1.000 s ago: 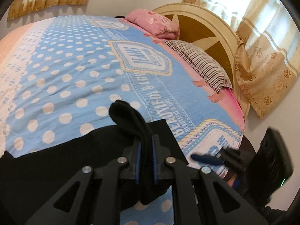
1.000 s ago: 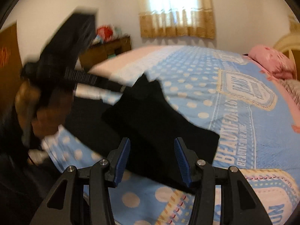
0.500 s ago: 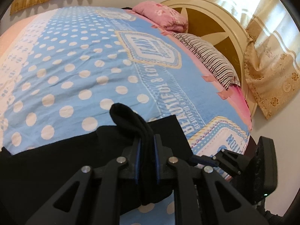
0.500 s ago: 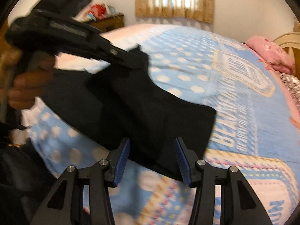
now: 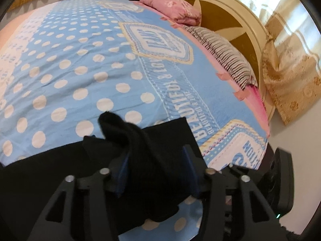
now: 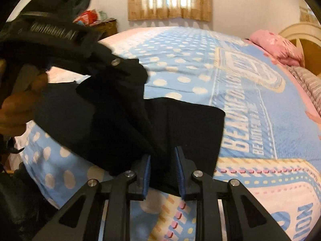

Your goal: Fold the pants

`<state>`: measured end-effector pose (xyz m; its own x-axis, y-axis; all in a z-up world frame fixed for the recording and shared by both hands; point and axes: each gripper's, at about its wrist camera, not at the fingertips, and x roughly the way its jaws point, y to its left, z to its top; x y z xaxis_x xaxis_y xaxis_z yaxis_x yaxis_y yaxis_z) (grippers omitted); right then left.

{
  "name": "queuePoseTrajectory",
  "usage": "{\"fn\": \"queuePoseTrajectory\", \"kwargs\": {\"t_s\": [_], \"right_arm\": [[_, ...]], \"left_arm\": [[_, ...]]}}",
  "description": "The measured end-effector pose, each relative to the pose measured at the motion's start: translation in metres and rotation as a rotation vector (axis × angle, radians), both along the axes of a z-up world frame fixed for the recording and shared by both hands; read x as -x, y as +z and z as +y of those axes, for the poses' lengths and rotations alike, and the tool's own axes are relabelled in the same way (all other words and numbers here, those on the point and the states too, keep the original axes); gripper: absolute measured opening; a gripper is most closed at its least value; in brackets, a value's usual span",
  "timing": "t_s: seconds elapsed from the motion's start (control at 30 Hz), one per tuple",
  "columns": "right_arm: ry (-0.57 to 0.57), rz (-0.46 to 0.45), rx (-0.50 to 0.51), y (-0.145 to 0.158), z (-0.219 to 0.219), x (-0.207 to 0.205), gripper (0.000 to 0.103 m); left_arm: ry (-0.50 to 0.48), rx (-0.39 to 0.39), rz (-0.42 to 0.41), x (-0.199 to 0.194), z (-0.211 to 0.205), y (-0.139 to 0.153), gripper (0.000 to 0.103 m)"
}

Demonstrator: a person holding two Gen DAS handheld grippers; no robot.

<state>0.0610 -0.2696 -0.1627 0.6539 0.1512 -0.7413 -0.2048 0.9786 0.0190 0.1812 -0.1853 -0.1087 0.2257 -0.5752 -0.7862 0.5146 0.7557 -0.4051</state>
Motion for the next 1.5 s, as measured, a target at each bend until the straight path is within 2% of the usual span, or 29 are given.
{"fn": "queuePoseTrajectory", "kwargs": {"t_s": [0.1, 0.17, 0.2, 0.23, 0.4, 0.5, 0.53, 0.57, 0.63, 0.8, 0.87, 1.0, 1.1, 1.23, 1.37, 1.43, 1.5], "right_arm": [[0.018, 0.009, 0.021, -0.004, 0.006, 0.000, 0.024], [0.017, 0.015, 0.018, -0.006, 0.006, -0.002, 0.024], [0.017, 0.014, 0.016, -0.006, 0.006, -0.002, 0.024], [0.014, 0.014, 0.012, -0.006, 0.004, -0.003, 0.024], [-0.005, 0.014, -0.003, -0.005, -0.005, -0.004, 0.024], [-0.013, 0.013, 0.010, -0.004, -0.007, -0.002, 0.025], [-0.017, 0.009, 0.011, -0.002, -0.006, -0.001, 0.030], [-0.025, -0.001, 0.013, 0.000, -0.007, 0.000, 0.040], [-0.042, -0.001, 0.020, 0.000, -0.008, -0.001, 0.050], [-0.123, 0.013, 0.009, -0.002, -0.019, -0.005, 0.052], [-0.190, 0.020, 0.048, -0.001, -0.026, -0.006, 0.052], [-0.361, 0.025, 0.216, 0.016, -0.041, -0.003, 0.052], [-0.424, 0.031, 0.242, 0.031, -0.049, 0.001, 0.057], [-0.402, 0.021, 0.289, 0.042, -0.043, 0.009, 0.057], [-0.270, -0.105, 0.365, 0.064, -0.018, 0.039, 0.057], [-0.210, -0.161, 0.302, 0.072, -0.017, 0.053, 0.057], [-0.137, -0.232, 0.117, 0.079, -0.023, 0.071, 0.057]], "left_arm": [[-0.003, -0.021, 0.006, -0.001, -0.005, -0.001, 0.051], [-0.007, -0.070, 0.023, -0.005, -0.013, -0.008, 0.038], [-0.012, -0.083, 0.030, -0.006, -0.016, -0.011, 0.020], [-0.019, -0.099, 0.030, -0.005, -0.017, -0.013, 0.012], [-0.021, -0.138, -0.044, 0.005, -0.019, -0.002, 0.011], [-0.022, -0.116, -0.066, 0.009, -0.019, 0.012, 0.011], [-0.031, -0.099, -0.086, 0.012, -0.021, 0.022, 0.011], [-0.039, -0.087, -0.105, 0.014, -0.022, 0.028, 0.011], [-0.057, -0.065, -0.132, 0.020, -0.027, 0.041, 0.011], [-0.097, 0.033, -0.101, 0.023, -0.034, 0.053, 0.010], [-0.091, 0.052, -0.113, 0.022, -0.032, 0.057, 0.010], [-0.096, 0.108, -0.116, 0.020, -0.031, 0.061, 0.009], [-0.115, 0.142, -0.136, 0.022, -0.039, 0.065, 0.009], [-0.131, 0.194, -0.144, 0.020, -0.044, 0.078, 0.009], [-0.181, 0.185, -0.141, 0.014, -0.056, 0.089, 0.009], [-0.200, 0.174, -0.130, 0.010, -0.060, 0.090, 0.009], [-0.203, 0.156, -0.131, 0.006, -0.063, 0.093, 0.009]]}}
